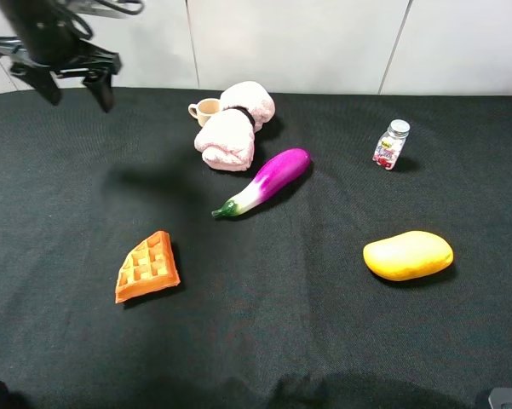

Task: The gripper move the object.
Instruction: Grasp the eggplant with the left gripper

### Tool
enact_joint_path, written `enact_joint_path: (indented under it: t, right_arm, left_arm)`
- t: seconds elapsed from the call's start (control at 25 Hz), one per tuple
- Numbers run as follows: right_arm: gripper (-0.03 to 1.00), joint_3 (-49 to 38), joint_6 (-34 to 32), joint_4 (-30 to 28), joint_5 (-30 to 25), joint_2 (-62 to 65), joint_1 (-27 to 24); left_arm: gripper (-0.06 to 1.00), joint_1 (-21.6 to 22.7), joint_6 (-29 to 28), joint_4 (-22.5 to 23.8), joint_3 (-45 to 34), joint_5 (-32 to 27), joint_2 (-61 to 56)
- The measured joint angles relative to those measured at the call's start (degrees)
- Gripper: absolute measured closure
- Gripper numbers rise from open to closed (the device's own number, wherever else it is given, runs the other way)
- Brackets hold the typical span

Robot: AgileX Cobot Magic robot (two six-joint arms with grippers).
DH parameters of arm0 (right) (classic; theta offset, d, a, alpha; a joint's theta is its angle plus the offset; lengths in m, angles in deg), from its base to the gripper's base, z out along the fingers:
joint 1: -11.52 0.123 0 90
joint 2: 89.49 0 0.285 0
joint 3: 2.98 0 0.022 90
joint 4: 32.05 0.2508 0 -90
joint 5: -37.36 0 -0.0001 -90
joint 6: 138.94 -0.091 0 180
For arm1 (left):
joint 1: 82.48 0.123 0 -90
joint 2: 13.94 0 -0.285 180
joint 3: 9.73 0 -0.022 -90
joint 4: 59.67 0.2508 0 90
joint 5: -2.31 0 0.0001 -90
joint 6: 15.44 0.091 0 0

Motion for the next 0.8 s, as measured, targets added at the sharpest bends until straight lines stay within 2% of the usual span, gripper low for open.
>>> enact_joint_path:
  t: [0.44, 0.8]
  right_arm:
    - [0.27, 0.0, 0.0, 0.1, 0.0, 0.0, 0.0]
    - [0.27, 0.0, 0.0, 0.1, 0.0, 0.0, 0.0]
  left_arm:
    - [0.16, -12.3, 0.0, -1.1, 11.1, -0.5, 9.0]
    - [0.16, -20.4, 0.0, -1.7, 12.2, -0.5, 10.1]
